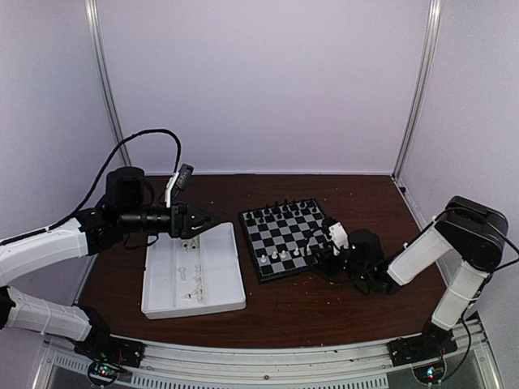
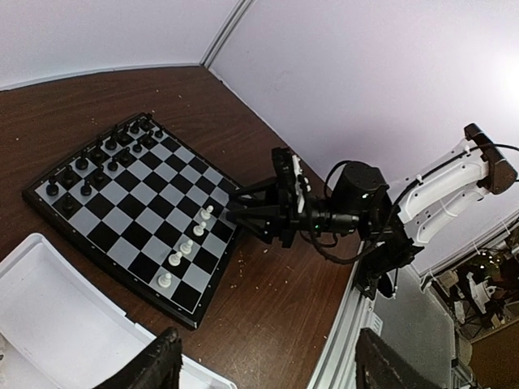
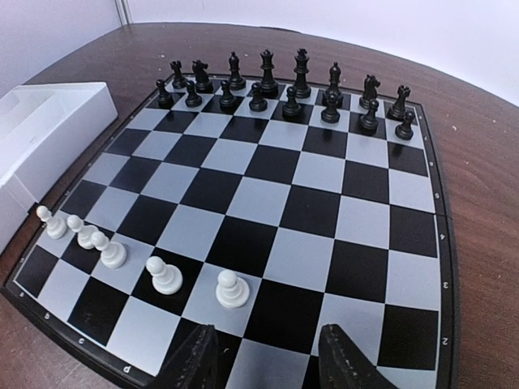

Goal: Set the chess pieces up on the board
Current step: Place the chess piece on the chessboard, then pick up the chess piece from the storage box.

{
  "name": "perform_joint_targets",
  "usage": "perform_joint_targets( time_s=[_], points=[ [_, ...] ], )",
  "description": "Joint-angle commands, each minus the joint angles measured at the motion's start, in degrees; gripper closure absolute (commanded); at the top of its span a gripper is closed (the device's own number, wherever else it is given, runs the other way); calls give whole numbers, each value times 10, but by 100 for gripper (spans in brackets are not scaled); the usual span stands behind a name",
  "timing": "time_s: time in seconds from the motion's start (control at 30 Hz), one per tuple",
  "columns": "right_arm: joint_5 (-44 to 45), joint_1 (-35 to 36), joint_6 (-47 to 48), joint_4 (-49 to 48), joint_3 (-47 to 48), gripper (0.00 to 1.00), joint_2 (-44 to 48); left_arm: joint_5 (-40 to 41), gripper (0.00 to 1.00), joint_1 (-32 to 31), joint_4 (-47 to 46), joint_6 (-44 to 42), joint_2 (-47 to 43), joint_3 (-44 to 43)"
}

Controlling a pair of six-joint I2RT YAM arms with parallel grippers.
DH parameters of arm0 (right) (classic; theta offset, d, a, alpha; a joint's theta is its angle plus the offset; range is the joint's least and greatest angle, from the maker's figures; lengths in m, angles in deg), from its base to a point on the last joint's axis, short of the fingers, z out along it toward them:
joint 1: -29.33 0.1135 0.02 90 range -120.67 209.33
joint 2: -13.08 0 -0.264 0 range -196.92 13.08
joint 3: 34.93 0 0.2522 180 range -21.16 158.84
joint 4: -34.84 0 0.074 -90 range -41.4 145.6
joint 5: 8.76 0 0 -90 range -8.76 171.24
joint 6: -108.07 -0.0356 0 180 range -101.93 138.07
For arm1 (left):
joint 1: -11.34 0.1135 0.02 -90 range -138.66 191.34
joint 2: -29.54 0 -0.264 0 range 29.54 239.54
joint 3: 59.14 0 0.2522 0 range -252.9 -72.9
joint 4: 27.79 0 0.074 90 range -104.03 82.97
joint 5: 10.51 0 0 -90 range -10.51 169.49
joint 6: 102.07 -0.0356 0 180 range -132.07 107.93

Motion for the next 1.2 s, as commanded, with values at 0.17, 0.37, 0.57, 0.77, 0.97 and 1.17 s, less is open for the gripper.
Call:
perform_joint_targets(
  time_s=[0.17,0.37,0.57,0.77,0.97,1.17],
  points=[
    [6,6,13,228,31,52,179,89,27,3,136,-41,-5,-35],
    [-4,6,25,403,120,52,248,246,32,3,340,-58,39,-84],
    [-34,6,11,486,177,51,272,318,48,25,393,18,126,-110],
    [-56,5,-10,505,198,50,272,344,60,28,423,53,186,-136],
    [-66,5,-15,480,186,50,265,337,62,28,448,153,192,-110],
    [-78,4,-15,459,186,50,245,303,64,11,402,196,205,-81]
  ],
)
